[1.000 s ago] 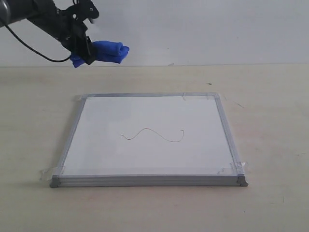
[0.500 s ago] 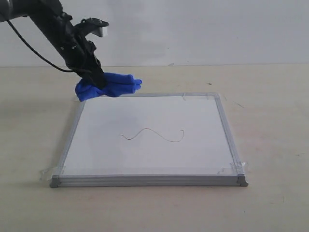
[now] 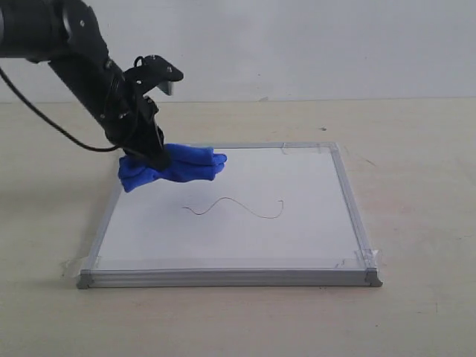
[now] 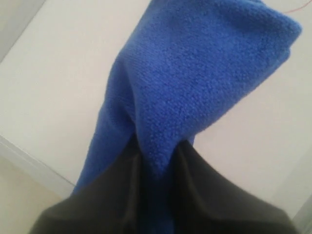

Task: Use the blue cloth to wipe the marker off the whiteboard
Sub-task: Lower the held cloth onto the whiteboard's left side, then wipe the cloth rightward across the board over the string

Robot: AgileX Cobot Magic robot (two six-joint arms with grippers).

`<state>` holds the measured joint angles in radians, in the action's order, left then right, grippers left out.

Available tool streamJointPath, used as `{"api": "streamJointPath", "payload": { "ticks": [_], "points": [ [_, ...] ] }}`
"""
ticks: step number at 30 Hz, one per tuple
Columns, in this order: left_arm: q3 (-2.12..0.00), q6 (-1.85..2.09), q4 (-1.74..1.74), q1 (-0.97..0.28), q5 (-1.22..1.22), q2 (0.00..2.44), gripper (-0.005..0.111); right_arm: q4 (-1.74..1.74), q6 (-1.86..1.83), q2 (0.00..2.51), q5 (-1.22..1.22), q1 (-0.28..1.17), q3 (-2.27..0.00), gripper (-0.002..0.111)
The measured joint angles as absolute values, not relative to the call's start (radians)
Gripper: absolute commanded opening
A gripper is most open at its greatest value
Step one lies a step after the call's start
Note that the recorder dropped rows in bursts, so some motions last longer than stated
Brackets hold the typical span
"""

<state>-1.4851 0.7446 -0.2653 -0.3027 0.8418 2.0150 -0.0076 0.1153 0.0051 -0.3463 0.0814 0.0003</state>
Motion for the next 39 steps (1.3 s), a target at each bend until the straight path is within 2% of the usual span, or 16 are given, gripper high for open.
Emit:
{"api": "streamJointPath", "payload": {
  "ticks": [5,9,18,29,33,37,39],
  "points": [
    [-1.264,0.751,-0.274,-0.303,0.601,1.957,0.004,-0.008,0.115,0.005,-0.346,0.081,0.000,0.000],
    [-1.181,0.755,-0.296,-0.308,0.480,1.964,0.004,-0.008,0.115,0.005,-0.346,0.081,0.000,0.000],
    [-1.168,0.778,-0.306,-0.378,0.432,2.016,0.004,-0.008,0.115,0.005,-0.346,0.081,0.000,0.000],
    [-1.175,0.810,-0.295,-0.566,0.402,2.031,0.004,-0.008,0.115,0.005,-0.346,0.081,0.000,0.000],
    [-1.192,0.816,-0.311,-0.503,0.401,2.044,0.004,-0.008,0.115,0.005,-0.346,0.081,0.000,0.000],
    [-1.275,0.661,-0.317,-0.300,0.412,2.082,0.004,-0.008,0.115,0.005,-0.346,0.081,0.000,0.000],
    [-1.306,0.633,-0.315,-0.266,0.463,2.091,0.004,-0.008,0.115,0.005,-0.346,0.081,0.000,0.000]
  ]
}}
